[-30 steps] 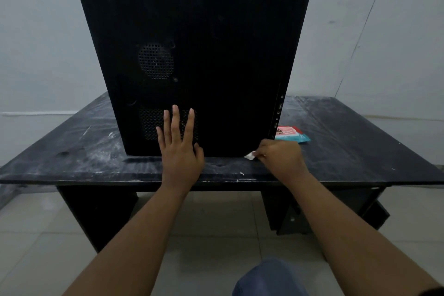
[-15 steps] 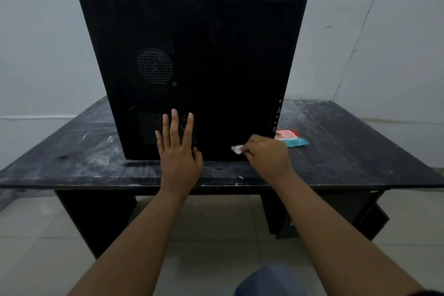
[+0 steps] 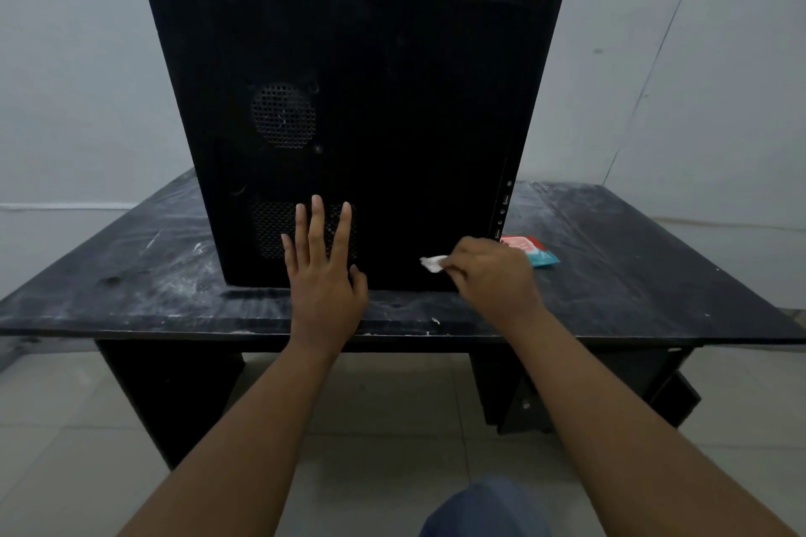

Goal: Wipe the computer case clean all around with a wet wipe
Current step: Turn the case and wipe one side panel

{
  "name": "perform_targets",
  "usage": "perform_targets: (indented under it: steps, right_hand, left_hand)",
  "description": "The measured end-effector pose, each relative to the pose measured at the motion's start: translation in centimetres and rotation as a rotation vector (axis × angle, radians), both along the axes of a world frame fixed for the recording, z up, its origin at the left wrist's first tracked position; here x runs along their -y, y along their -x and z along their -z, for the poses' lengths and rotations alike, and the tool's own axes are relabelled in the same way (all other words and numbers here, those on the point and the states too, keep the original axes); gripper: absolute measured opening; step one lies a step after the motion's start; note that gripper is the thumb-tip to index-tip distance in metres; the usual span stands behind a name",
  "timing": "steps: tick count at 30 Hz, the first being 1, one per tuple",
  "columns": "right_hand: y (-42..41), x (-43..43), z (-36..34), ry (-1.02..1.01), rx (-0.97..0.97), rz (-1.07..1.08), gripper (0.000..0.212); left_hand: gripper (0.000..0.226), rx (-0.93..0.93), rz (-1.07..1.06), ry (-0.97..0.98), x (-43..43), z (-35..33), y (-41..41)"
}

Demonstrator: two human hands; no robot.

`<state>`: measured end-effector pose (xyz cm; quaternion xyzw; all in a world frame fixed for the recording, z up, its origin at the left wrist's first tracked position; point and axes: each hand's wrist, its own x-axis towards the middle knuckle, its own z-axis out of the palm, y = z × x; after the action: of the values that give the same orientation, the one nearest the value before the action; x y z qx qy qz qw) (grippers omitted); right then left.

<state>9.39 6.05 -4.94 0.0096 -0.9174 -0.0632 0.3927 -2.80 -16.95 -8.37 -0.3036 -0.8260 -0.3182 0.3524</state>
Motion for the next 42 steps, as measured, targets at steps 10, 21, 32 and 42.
perform_targets:
  steps: [10, 21, 32, 42]
  right_hand:
    - [-2.3, -1.1, 2.0, 0.165, -0.005, 0.265, 0.012]
    - [-1.4, 0.2, 1.1, 0.457, -0.255, 0.298, 0.011]
    - [1.8, 1.4, -3.5, 0.304, -0.416, 0.189, 0.006]
    - [1.5, 1.3, 2.4, -0.026, 0.128, 0.209, 0.018]
  left_hand:
    - [0.092, 0.0, 0.002, 0.0, -0.1, 0.0, 0.1]
    - [0.092, 0.005, -0.01, 0.002, -0.1, 0.0, -0.1]
    - [0.092, 0.004, -0.015, 0.002, -0.2, 0.2, 0.1]
    - [0.091, -0.004, -0.006, 0.0, 0.0, 0.1, 0.1]
